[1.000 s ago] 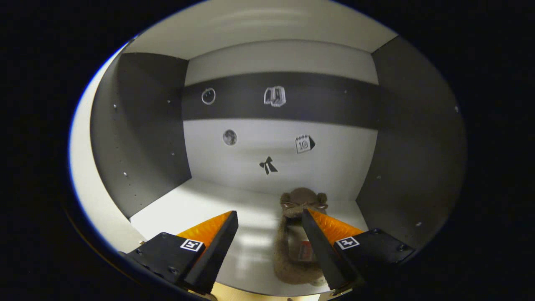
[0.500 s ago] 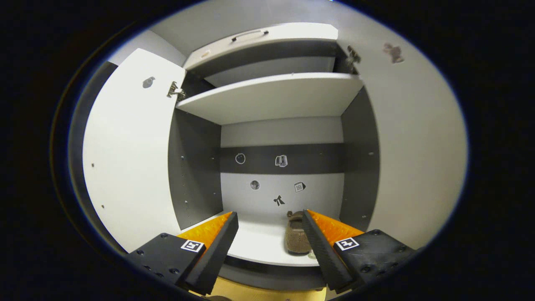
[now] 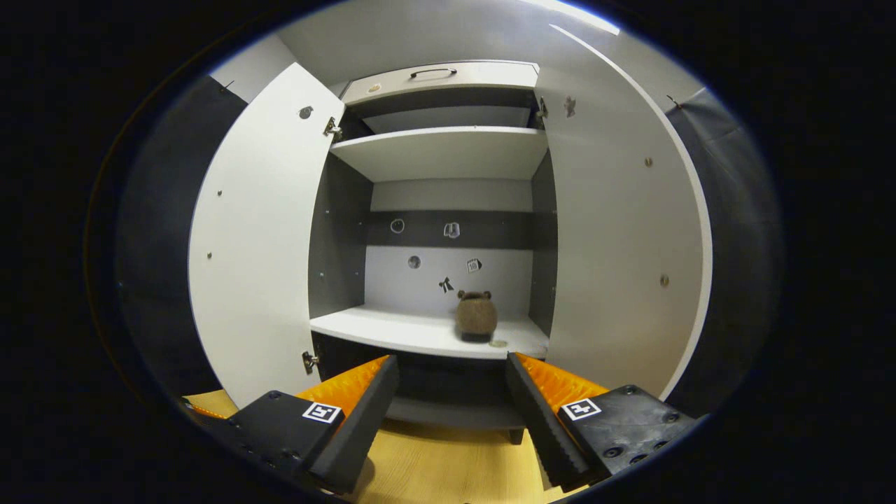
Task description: Grab one shoe with the right hand and put it into the shoe cabinet, grab the other shoe with the left hand and put it into the shoe cabinet; then close the right door with the right hand and the left door with the left hand.
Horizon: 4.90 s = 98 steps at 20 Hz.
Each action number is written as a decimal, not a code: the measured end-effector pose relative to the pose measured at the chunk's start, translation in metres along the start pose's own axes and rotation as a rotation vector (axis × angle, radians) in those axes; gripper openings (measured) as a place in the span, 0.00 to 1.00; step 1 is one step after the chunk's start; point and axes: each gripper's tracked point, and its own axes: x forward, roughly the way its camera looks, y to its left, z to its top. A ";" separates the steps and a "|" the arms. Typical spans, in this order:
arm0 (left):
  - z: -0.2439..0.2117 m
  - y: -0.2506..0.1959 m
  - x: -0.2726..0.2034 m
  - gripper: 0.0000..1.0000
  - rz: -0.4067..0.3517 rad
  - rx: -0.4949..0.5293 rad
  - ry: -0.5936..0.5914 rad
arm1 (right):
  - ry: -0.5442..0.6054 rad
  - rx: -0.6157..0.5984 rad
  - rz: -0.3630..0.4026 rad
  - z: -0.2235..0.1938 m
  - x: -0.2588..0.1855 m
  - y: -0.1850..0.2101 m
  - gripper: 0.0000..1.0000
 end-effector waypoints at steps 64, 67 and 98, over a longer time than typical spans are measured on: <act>0.401 0.023 0.200 0.06 0.207 0.099 -0.279 | 0.048 0.043 0.316 0.023 0.145 0.024 0.98; 0.416 0.026 0.247 0.06 0.204 0.129 -0.246 | 0.039 0.067 0.314 0.027 0.149 0.017 0.98; 0.400 0.034 0.265 0.97 0.176 0.260 -0.106 | 0.086 0.032 0.353 0.036 0.149 0.027 0.98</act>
